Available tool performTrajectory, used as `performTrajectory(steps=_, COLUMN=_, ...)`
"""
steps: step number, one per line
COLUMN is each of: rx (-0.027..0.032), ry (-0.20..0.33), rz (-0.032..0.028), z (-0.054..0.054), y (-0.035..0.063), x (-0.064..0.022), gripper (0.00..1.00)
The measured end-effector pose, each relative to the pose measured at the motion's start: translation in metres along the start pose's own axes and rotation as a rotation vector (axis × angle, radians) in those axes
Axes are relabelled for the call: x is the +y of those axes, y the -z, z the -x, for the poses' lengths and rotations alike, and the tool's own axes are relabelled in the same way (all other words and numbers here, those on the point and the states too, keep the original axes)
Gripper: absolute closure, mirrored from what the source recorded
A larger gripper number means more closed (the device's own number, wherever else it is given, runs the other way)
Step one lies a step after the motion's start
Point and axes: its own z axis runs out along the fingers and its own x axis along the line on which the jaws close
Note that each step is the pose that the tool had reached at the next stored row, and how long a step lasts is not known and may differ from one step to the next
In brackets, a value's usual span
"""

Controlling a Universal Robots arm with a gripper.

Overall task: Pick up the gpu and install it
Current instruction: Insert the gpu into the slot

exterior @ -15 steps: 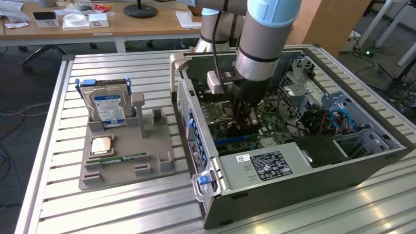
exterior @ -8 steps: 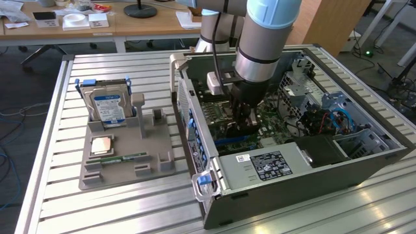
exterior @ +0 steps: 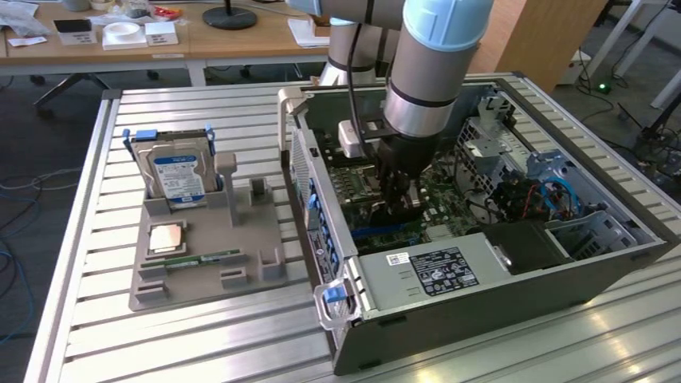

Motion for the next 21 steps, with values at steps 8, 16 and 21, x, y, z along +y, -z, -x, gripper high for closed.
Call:
performTrajectory(steps=8, rx=-0.0003, ry=0.000, rz=0.0010, z=-0.0003, y=-0.0007, x=0.0000, gripper=0.73)
performTrajectory(steps=16, rx=0.0005, ry=0.000, rz=0.0025, z=-0.0010, y=-0.0036, x=0.0001, gripper=0.73)
performTrajectory(steps=21, rx=0.0003, ry=0.000, rz=0.0026, z=-0.0010, y=-0.0043, x=0.0001, gripper=0.73)
